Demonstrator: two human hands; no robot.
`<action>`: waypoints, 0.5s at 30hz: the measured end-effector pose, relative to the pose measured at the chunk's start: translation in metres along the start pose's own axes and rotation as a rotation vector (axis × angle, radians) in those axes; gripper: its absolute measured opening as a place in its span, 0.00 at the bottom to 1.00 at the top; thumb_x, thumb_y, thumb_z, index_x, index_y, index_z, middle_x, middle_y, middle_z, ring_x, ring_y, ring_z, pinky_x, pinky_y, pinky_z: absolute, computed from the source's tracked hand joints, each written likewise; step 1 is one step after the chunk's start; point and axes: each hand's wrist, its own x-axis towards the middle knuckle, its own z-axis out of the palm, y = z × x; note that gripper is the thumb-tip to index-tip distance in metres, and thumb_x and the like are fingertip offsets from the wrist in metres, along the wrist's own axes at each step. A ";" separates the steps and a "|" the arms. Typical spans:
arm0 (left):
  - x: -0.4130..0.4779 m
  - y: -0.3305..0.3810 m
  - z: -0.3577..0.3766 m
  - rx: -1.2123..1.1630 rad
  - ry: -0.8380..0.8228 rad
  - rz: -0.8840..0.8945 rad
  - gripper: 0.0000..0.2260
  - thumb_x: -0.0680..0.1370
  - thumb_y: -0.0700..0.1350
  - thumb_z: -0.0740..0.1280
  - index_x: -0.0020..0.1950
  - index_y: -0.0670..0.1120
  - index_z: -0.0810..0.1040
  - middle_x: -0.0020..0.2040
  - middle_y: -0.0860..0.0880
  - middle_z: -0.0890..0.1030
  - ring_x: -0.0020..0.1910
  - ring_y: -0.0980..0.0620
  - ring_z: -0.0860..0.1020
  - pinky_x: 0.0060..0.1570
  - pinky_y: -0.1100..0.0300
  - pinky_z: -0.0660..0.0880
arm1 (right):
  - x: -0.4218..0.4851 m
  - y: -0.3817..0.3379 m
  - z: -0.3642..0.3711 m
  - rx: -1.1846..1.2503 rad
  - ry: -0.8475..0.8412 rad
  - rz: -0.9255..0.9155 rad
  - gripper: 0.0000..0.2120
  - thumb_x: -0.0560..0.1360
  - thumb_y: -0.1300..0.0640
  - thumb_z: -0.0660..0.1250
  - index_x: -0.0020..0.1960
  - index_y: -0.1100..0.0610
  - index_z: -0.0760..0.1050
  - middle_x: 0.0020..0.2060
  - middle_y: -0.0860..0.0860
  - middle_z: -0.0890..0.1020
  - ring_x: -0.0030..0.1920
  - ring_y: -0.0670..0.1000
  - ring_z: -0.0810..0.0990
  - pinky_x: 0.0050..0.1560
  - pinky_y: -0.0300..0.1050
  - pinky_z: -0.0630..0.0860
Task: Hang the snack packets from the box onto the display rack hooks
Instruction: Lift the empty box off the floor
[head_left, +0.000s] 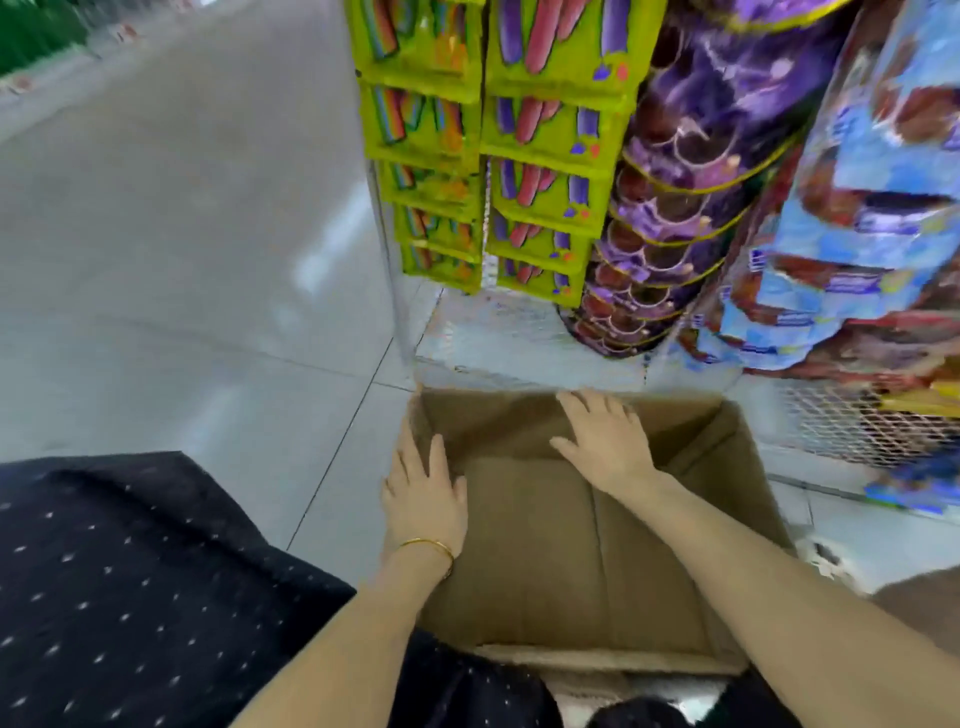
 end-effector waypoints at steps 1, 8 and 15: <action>-0.003 -0.003 0.006 0.008 -0.010 -0.006 0.26 0.80 0.54 0.54 0.76 0.49 0.51 0.77 0.41 0.45 0.74 0.41 0.55 0.69 0.47 0.56 | 0.007 -0.001 0.006 -0.045 0.004 -0.016 0.28 0.78 0.45 0.59 0.74 0.51 0.55 0.71 0.54 0.62 0.71 0.58 0.60 0.69 0.57 0.60; 0.051 -0.058 0.003 0.250 0.006 0.066 0.31 0.75 0.56 0.63 0.75 0.47 0.58 0.76 0.43 0.57 0.73 0.44 0.61 0.67 0.41 0.61 | 0.049 -0.017 0.020 -0.118 -0.022 -0.110 0.29 0.78 0.47 0.60 0.74 0.49 0.52 0.70 0.49 0.65 0.69 0.56 0.64 0.68 0.61 0.59; 0.043 -0.108 -0.057 -0.047 0.179 -0.318 0.31 0.77 0.56 0.59 0.76 0.49 0.51 0.77 0.45 0.49 0.75 0.43 0.48 0.71 0.42 0.49 | 0.109 -0.077 0.008 0.248 -0.199 -0.177 0.28 0.78 0.48 0.62 0.73 0.53 0.57 0.67 0.55 0.70 0.65 0.58 0.70 0.62 0.54 0.69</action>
